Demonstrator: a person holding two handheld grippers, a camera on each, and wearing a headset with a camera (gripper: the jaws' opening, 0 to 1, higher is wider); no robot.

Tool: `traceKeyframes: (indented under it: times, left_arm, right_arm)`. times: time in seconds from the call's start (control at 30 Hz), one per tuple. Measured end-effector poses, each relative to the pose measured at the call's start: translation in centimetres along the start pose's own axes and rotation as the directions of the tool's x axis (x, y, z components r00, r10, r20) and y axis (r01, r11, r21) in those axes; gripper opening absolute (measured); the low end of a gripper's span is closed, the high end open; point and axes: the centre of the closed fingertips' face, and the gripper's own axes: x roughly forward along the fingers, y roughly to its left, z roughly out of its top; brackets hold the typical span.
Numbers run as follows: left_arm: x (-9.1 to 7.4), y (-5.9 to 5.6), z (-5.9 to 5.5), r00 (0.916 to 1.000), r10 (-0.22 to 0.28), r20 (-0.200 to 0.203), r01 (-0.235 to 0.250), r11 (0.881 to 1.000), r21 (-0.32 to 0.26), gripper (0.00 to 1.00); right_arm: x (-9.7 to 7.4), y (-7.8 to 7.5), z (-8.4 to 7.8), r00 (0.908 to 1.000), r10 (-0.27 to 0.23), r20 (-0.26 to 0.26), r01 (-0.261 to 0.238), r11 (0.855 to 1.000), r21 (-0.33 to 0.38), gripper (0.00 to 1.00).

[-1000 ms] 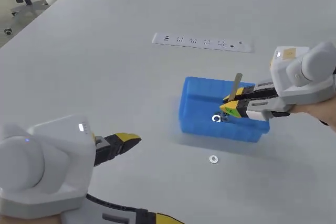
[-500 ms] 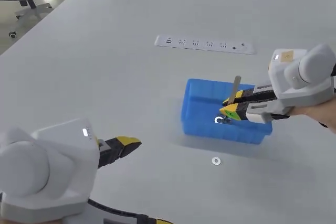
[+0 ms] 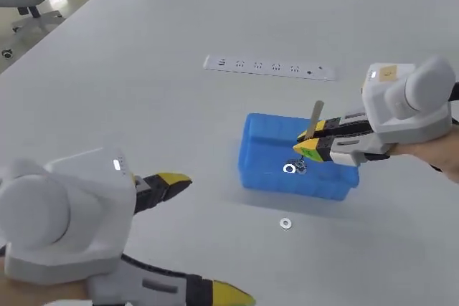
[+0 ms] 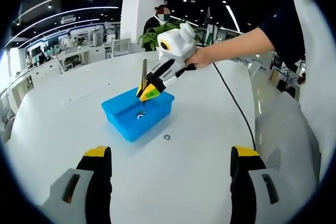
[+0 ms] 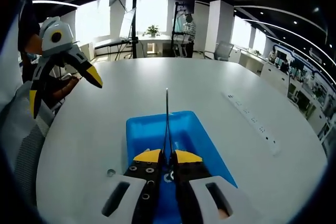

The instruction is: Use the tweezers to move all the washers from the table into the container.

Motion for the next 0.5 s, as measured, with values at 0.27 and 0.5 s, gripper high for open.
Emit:
traceKeyframes:
  times: [0.27, 0.5]
  left_arm:
    - [3.5, 3.8, 7.8, 0.9926, -0.006, 0.122, -0.006, 0.996, 0.093, 0.92]
    - [6.6, 3.6, 10.9, 0.987, -0.108, 0.118, 0.089, 0.983, 0.162, 0.69]
  right_arm:
    - [0.1, 0.9, 1.3, 0.9993, 0.031, 0.019, -0.03, 0.999, -0.041, 0.08]
    - [-0.1, 1.3, 2.0, 0.9986, 0.045, 0.028, -0.043, 0.996, -0.073, 0.08]
